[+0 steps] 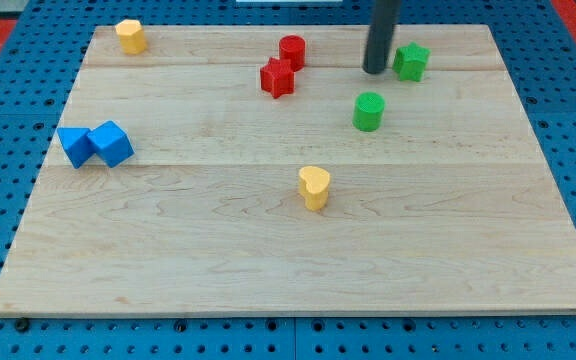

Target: Push the red circle into the red star

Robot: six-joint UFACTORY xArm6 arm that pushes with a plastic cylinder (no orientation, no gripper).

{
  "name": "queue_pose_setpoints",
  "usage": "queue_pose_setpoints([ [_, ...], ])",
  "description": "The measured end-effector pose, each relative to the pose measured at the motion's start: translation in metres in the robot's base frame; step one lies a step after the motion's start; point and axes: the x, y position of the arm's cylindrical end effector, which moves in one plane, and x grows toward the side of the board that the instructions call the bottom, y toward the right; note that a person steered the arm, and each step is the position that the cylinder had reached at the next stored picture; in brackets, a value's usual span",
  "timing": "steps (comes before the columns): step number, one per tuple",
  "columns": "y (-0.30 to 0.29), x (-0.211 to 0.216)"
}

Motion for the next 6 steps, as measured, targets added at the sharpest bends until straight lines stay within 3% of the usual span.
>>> queue_pose_setpoints([
  [1, -0.039, -0.056],
  [2, -0.087, -0.027],
  [3, -0.093, 0.043],
  [4, -0.104, 0.079],
  [5, -0.077, 0.072],
  [6, -0.061, 0.037],
])
